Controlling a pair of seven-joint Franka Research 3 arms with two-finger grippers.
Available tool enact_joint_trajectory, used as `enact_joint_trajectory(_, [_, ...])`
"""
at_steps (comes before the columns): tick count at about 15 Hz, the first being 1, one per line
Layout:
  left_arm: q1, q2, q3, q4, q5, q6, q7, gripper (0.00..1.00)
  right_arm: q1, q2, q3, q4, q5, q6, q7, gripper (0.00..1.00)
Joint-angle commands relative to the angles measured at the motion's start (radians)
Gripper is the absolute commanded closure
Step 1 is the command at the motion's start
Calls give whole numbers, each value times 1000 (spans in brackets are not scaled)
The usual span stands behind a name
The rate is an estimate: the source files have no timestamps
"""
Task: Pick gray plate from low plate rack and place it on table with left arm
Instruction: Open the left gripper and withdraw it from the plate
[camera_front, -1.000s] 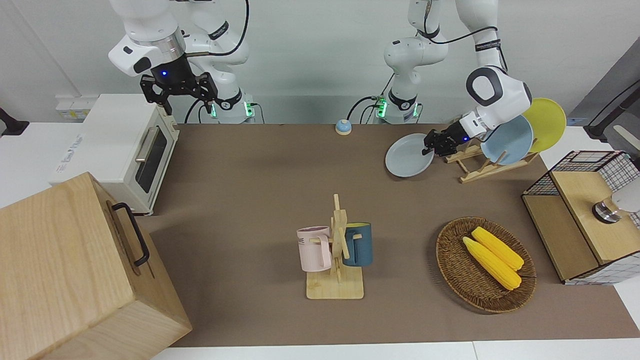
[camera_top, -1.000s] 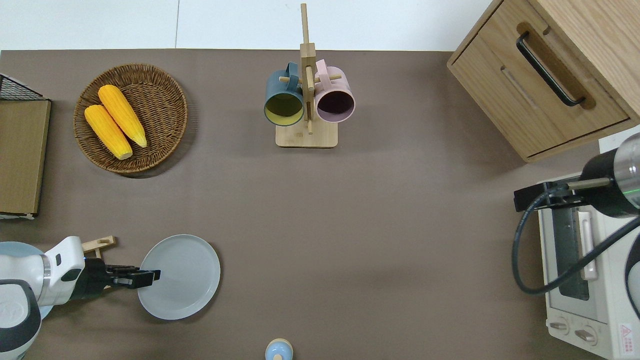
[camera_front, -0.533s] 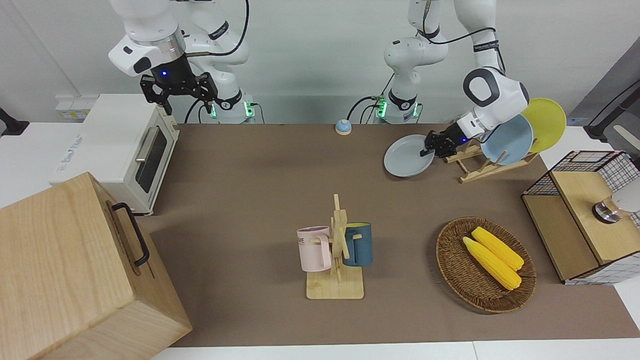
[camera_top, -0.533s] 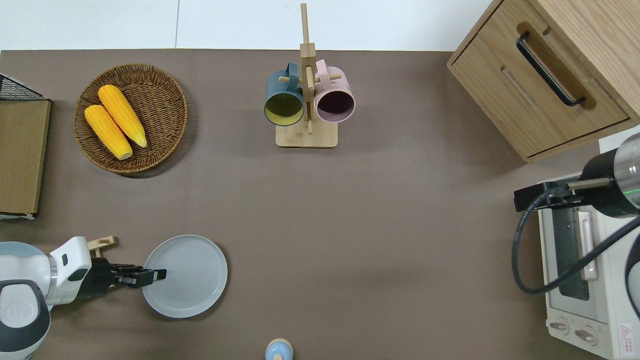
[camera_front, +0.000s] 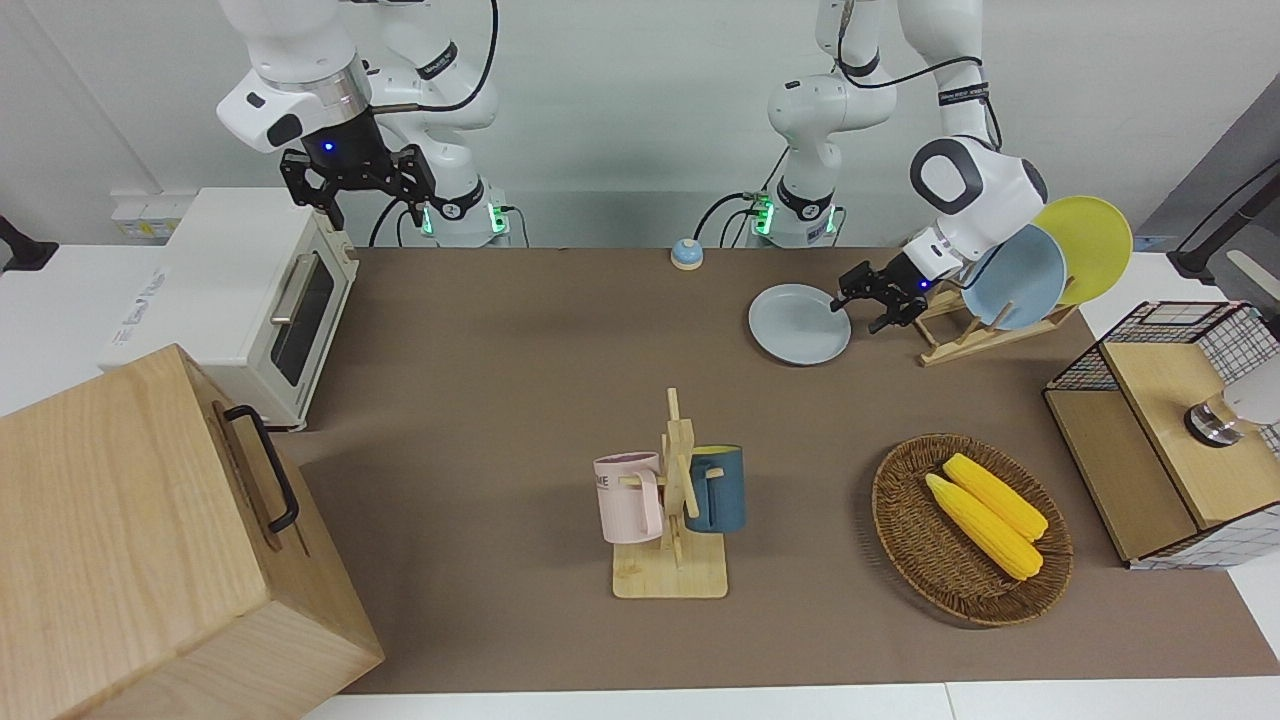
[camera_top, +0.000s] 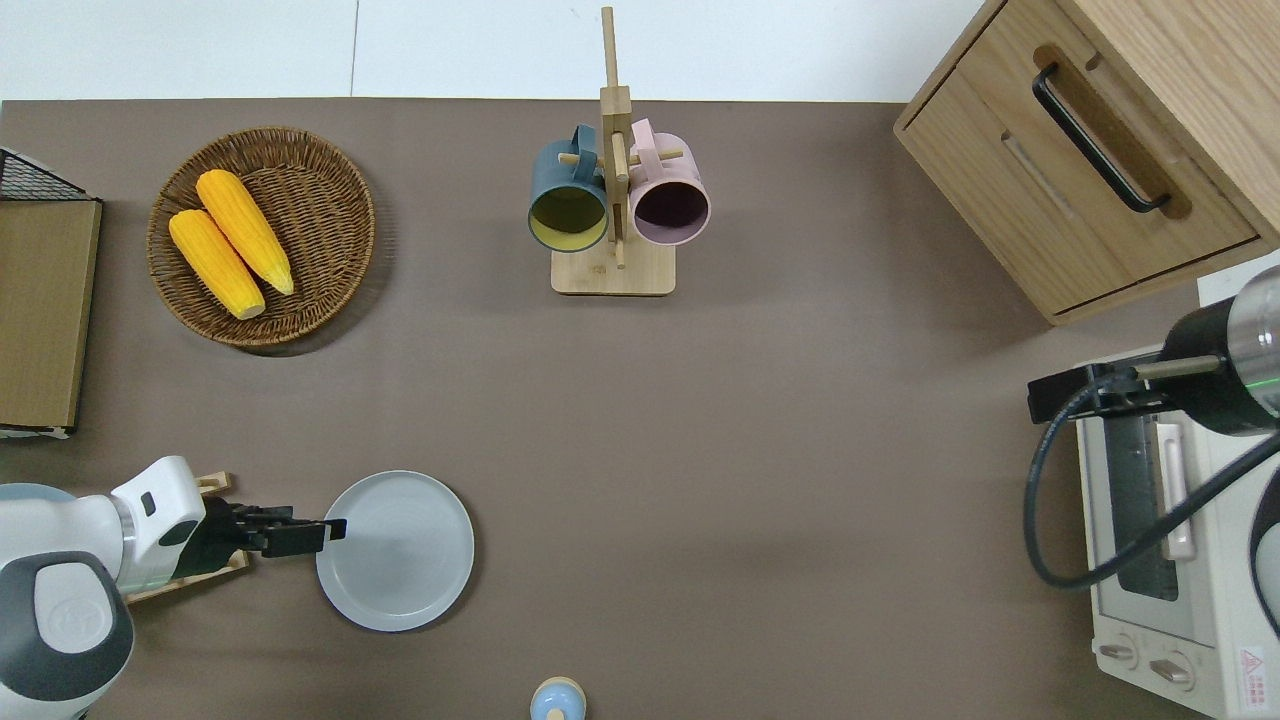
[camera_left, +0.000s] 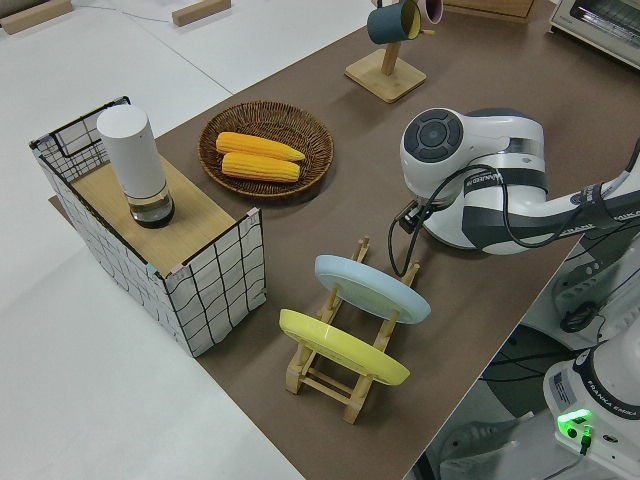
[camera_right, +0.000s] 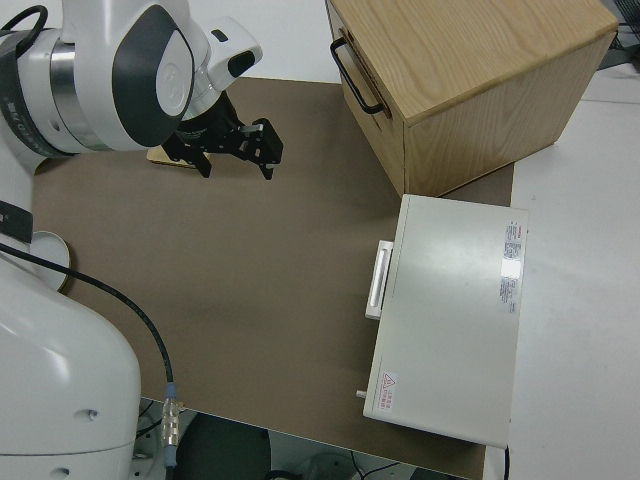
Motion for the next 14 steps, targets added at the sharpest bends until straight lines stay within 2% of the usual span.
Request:
enact_joint_trajectory(1, [-13, -48, -20, 35, 101, 25, -153, 9, -7, -2, 7, 6, 6, -14, 0, 11])
enact_joint_trajectory(5, [-13, -98, -48, 139, 312, -21, -414, 7, -7, -2, 5, 6, 6, -14, -1, 11])
enact_joint_trajectory(7, [-13, -91, -62, 271, 403, -149, -520, 7, -7, -2, 7, 6, 6, -14, -1, 11])
enact_joint_trajectory(10, [-12, -59, -62, 512, 507, -390, -571, 9, -7, -2, 7, 6, 6, -14, 0, 13])
enact_joint_trajectory(14, [-13, -43, -76, 662, 529, -504, -565, 7, -7, -2, 7, 6, 6, -14, -1, 11])
